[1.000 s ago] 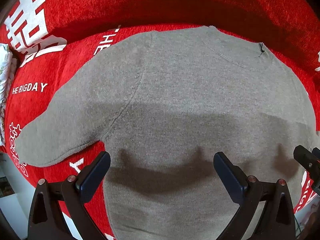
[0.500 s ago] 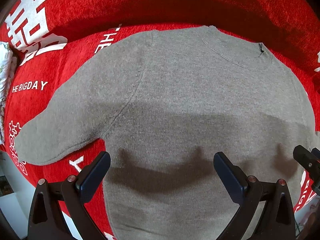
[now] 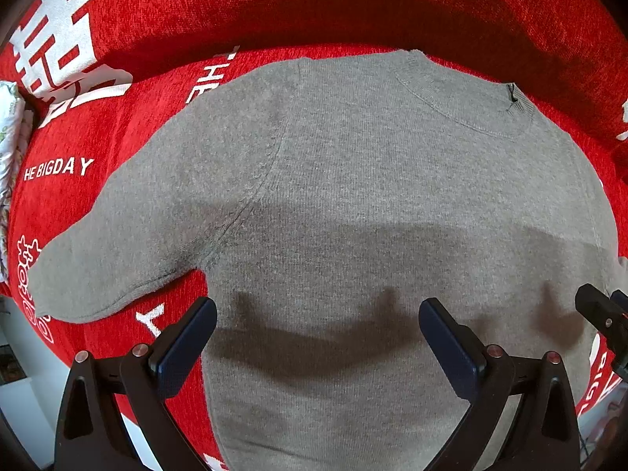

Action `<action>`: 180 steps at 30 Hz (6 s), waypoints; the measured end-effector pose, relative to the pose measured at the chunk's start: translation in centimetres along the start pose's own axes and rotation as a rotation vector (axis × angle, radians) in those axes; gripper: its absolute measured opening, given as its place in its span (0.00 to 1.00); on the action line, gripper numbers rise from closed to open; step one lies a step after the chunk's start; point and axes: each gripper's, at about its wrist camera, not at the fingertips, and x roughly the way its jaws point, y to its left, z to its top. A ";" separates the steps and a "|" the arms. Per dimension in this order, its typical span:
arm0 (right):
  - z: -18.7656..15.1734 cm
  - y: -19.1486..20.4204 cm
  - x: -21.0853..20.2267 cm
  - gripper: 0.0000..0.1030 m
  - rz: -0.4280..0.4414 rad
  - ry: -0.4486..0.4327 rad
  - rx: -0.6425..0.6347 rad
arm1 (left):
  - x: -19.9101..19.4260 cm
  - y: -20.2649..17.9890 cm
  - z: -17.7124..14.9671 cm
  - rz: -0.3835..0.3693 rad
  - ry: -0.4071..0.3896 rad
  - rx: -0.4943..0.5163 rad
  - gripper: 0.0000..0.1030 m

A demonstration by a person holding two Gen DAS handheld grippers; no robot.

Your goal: Fold small clothes

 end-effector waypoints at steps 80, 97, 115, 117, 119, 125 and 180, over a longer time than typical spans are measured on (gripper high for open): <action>-5.9 14.6 0.1 0.99 0.196 0.026 -0.244 | -1.8 33.6 -6.8 -0.581 -0.445 -0.559 0.07; -4.2 -2.3 -0.9 0.99 0.184 -0.052 0.118 | -3.3 -2.5 3.6 -0.517 -0.279 0.206 0.07; -0.7 6.0 -2.6 0.99 0.061 -0.194 -0.283 | -6.4 6.2 0.0 -0.118 -0.312 0.167 0.89; -0.9 9.4 -2.2 0.99 0.004 -0.228 -0.434 | -5.4 9.7 0.1 -0.049 -0.281 0.104 0.89; -1.3 13.5 -0.9 0.99 -0.100 -0.266 -0.614 | -3.6 12.2 0.4 0.025 -0.203 0.046 0.89; -1.9 18.9 3.4 0.06 -0.357 -0.328 -0.912 | -0.9 13.2 -1.5 0.035 -0.138 -0.035 0.89; -7.7 6.4 5.9 0.19 0.848 0.151 0.442 | 0.1 13.3 6.9 -0.128 -0.076 0.101 0.18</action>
